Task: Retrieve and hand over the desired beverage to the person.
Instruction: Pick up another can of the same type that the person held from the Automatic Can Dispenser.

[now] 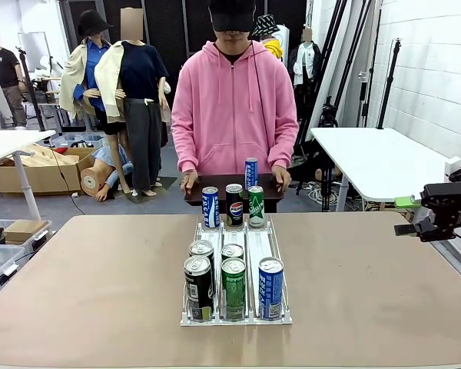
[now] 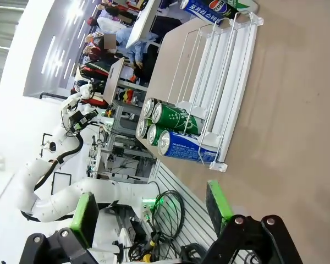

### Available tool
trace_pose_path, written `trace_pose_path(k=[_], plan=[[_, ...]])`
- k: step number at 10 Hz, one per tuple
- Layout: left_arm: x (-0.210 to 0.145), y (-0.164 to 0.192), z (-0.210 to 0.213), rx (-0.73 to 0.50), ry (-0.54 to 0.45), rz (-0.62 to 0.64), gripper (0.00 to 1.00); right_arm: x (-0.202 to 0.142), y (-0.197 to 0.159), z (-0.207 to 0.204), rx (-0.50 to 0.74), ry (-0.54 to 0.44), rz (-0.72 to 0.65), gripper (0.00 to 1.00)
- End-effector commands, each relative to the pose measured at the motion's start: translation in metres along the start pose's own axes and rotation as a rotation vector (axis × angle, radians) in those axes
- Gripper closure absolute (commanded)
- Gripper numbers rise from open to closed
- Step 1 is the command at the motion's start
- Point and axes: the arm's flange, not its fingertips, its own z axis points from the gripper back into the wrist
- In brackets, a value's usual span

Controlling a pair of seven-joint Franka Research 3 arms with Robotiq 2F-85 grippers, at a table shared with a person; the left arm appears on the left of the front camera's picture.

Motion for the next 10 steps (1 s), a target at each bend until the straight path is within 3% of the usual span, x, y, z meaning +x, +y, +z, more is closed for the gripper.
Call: trace_pose_path(k=[1, 10], plan=[[0.0005, -0.0015, 0.0014, -0.010, -0.013, -0.006, 0.00, -0.0077, 0.0039, -0.0081, 0.022, -0.015, 0.025, 0.00], [0.0005, -0.0015, 0.0014, -0.010, -0.013, -0.006, 0.00, 0.0000, 0.0000, 0.0000, 0.000, 0.000, 0.000, 0.00]])
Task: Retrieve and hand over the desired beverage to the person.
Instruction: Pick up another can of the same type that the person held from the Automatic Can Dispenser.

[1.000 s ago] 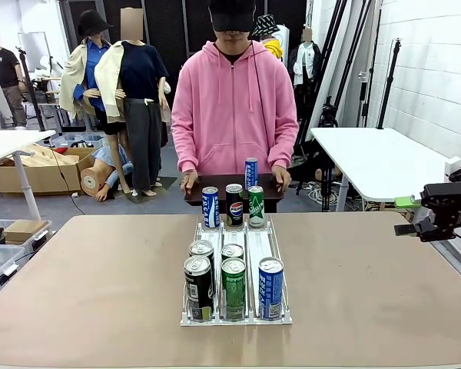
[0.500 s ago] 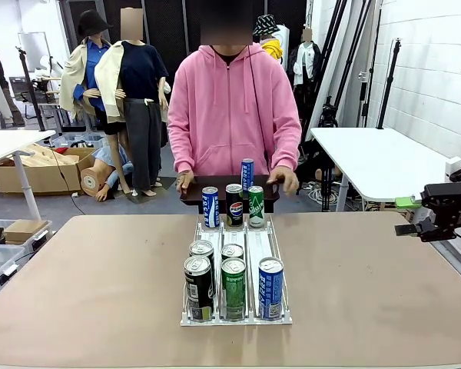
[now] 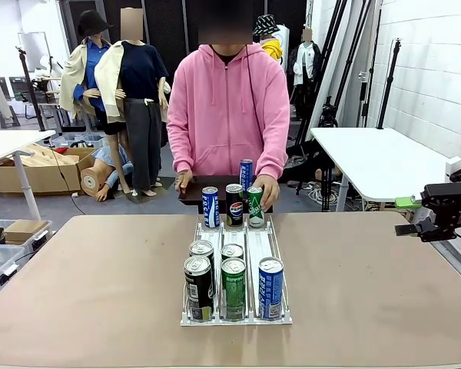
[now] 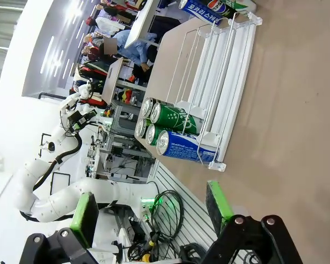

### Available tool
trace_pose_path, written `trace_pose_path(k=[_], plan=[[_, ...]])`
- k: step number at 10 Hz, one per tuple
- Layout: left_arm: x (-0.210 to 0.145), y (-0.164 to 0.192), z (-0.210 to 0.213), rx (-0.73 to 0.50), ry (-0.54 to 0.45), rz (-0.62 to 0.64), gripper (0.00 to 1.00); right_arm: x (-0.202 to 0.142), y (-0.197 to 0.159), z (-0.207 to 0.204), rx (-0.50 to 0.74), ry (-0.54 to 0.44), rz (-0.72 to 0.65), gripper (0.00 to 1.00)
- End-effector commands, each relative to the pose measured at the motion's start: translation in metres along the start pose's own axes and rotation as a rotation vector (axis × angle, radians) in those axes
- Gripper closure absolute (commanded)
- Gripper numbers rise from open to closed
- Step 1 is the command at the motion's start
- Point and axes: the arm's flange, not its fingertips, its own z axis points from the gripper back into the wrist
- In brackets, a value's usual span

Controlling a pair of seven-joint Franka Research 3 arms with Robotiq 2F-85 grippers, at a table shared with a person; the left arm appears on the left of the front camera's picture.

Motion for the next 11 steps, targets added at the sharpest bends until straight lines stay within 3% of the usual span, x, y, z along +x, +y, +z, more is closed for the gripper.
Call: trace_pose_path(k=[1, 11], plan=[[0.0005, -0.0015, 0.0014, -0.010, -0.013, -0.006, 0.00, 0.0000, 0.0000, -0.0002, 0.006, -0.001, 0.000, 0.00], [0.0005, -0.0015, 0.0014, -0.010, -0.013, -0.006, 0.00, 0.0000, 0.0000, -0.0002, 0.006, -0.001, 0.000, 0.00]])
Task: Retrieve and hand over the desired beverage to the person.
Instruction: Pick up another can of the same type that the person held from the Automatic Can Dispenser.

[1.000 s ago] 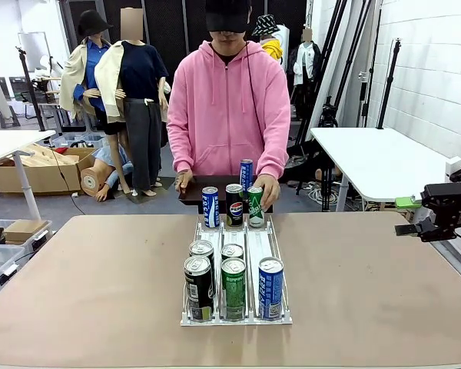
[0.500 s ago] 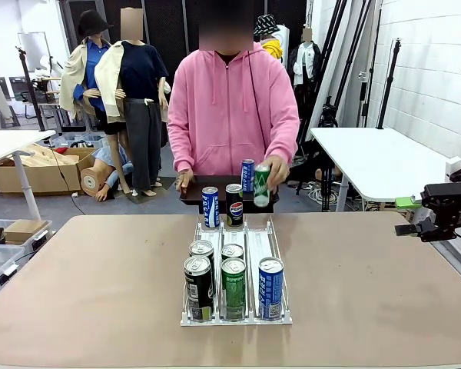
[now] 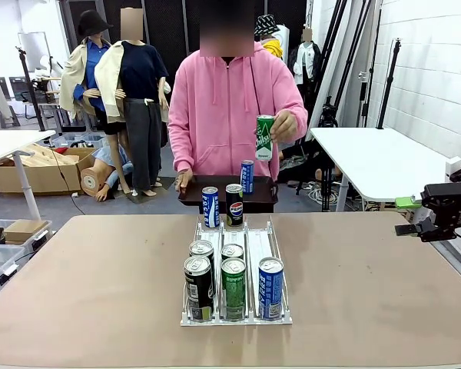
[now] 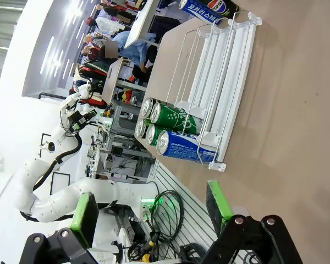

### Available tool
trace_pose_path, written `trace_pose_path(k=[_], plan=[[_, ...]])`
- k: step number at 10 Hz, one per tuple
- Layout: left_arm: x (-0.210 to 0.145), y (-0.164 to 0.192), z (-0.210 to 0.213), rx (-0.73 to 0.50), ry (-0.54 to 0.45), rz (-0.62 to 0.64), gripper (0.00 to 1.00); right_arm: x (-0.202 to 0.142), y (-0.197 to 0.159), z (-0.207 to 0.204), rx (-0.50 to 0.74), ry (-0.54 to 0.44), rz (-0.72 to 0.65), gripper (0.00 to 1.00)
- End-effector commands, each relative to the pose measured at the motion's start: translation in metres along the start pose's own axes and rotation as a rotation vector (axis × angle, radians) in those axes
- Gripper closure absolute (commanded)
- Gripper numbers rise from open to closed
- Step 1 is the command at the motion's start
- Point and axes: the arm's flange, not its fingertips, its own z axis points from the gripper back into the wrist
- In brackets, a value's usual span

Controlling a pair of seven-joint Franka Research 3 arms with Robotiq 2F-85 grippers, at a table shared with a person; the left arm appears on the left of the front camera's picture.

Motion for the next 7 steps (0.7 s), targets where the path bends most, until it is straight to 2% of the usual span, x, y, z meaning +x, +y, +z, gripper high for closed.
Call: trace_pose_path(k=[1, 7], plan=[[0.0005, -0.0015, 0.0014, -0.010, -0.013, -0.006, 0.00, 0.0001, 0.0000, -0.0002, 0.006, -0.001, 0.000, 0.00], [0.0005, -0.0015, 0.0014, -0.010, -0.013, -0.006, 0.00, 0.0001, 0.0000, -0.0002, 0.006, -0.001, 0.000, 0.00]])
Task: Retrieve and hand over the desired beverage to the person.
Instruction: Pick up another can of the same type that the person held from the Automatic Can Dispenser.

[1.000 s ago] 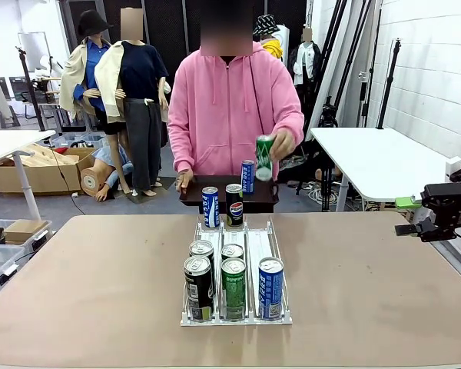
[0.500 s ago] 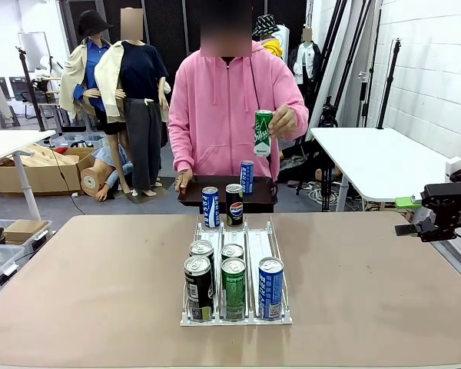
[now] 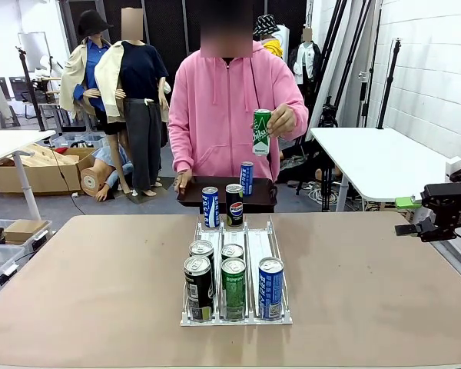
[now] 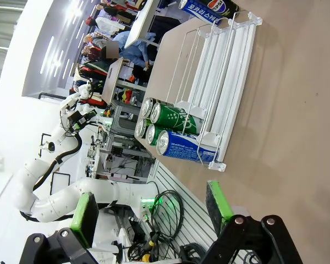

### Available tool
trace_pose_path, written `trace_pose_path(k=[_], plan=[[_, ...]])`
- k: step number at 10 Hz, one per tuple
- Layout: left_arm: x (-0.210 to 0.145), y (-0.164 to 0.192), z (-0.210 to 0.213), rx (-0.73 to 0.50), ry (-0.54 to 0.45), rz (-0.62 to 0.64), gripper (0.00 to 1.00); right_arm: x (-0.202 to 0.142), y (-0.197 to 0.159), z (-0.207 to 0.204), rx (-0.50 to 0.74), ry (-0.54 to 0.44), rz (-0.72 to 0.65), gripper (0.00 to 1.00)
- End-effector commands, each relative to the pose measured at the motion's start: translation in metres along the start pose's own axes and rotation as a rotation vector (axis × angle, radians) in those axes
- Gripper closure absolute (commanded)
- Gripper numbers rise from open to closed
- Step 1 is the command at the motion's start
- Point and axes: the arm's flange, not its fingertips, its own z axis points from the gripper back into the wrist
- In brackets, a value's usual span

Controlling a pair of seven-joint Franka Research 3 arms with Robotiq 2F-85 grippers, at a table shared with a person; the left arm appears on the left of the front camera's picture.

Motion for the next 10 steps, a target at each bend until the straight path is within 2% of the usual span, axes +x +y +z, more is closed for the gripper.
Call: trace_pose_path(k=[1, 10], plan=[[0.0005, -0.0015, 0.0014, -0.010, -0.013, -0.006, 0.00, 0.0000, 0.0000, -0.0001, 0.006, -0.001, 0.000, 0.00], [0.0005, -0.0015, 0.0014, -0.010, -0.013, -0.006, 0.00, 0.0000, 0.0000, -0.0001, 0.006, -0.001, 0.000, 0.00]])
